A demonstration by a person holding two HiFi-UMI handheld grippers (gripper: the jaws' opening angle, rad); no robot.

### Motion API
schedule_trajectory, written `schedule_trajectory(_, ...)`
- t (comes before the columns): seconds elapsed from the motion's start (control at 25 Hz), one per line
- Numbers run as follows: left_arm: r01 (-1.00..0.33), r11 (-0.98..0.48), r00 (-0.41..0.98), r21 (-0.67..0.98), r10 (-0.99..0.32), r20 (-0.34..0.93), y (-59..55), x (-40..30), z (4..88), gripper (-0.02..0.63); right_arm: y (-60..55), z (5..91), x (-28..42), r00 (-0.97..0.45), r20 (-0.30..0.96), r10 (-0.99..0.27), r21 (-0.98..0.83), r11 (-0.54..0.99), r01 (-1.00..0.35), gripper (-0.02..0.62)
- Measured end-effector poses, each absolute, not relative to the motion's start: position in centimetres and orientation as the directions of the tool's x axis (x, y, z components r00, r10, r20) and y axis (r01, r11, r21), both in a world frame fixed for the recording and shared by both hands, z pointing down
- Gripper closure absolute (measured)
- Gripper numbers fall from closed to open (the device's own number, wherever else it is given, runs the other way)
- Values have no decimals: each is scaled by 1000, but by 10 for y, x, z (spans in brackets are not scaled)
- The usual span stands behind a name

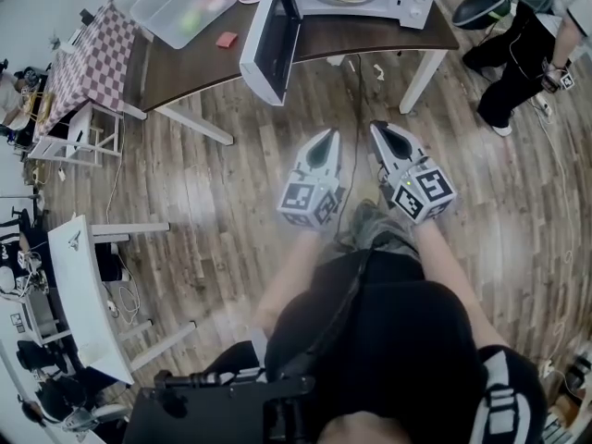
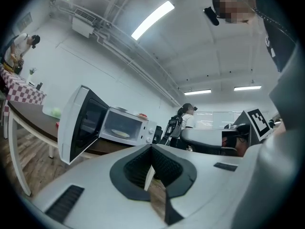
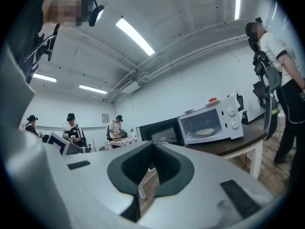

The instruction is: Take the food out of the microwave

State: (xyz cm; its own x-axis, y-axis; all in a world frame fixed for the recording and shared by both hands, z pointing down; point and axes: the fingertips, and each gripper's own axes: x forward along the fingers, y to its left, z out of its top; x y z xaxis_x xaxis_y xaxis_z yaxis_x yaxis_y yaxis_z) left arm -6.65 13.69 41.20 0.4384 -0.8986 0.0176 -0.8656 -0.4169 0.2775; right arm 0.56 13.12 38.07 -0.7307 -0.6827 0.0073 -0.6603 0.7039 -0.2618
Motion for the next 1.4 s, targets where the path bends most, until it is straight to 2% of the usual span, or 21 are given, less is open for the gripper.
schedule_trajectory(0.92,-897,-349,368,271,-930,21,-39,-57,413,606,-51,385,37,-745,-15,-667,-307,712,-632,592)
schedule_trajectory(1.08,-898,-347,366,273,-930,21,-60,-49,418,606,-70,389,43,-754,-4,-657,-263,728,-633,592)
schedule_trajectory(1.4,-898,-361,383,252,-923,42,-74,-35,423,606,-89,403,64,-731,11,-682,-317,691,-649,592)
